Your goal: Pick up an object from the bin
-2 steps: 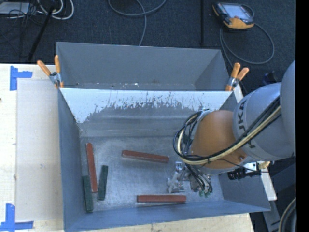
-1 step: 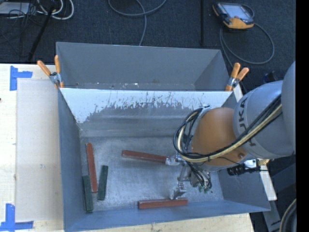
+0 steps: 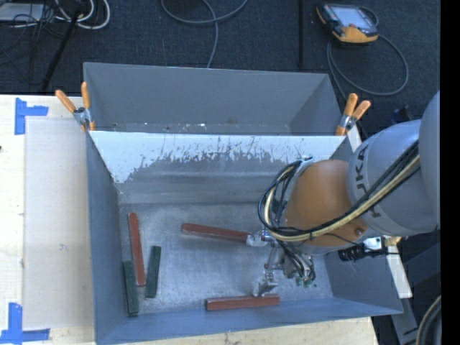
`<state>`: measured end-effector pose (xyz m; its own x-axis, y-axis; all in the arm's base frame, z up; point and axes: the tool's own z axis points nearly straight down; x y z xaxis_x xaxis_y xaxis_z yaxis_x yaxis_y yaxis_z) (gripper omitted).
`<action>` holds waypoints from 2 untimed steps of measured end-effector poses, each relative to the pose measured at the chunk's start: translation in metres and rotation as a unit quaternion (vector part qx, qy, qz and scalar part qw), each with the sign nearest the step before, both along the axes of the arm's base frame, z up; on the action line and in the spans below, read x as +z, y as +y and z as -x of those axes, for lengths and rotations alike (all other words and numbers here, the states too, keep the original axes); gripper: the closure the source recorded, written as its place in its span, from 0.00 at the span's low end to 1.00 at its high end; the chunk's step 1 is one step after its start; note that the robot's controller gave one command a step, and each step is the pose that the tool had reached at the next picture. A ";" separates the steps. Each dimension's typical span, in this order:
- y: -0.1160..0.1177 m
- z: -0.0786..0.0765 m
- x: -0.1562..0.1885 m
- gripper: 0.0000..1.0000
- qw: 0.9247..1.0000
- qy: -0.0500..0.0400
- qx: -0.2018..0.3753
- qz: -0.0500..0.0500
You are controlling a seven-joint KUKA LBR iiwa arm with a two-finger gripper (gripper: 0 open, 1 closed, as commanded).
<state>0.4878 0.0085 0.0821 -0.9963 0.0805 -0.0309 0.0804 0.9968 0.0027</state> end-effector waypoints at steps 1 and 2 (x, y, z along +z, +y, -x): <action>0.014 -0.014 0.021 0.00 1.000 0.016 0.027 0.001; 0.044 -0.019 0.052 0.00 1.000 0.016 -0.010 0.000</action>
Offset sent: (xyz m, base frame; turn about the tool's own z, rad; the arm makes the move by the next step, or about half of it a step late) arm 0.0170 0.0659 0.0721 0.1086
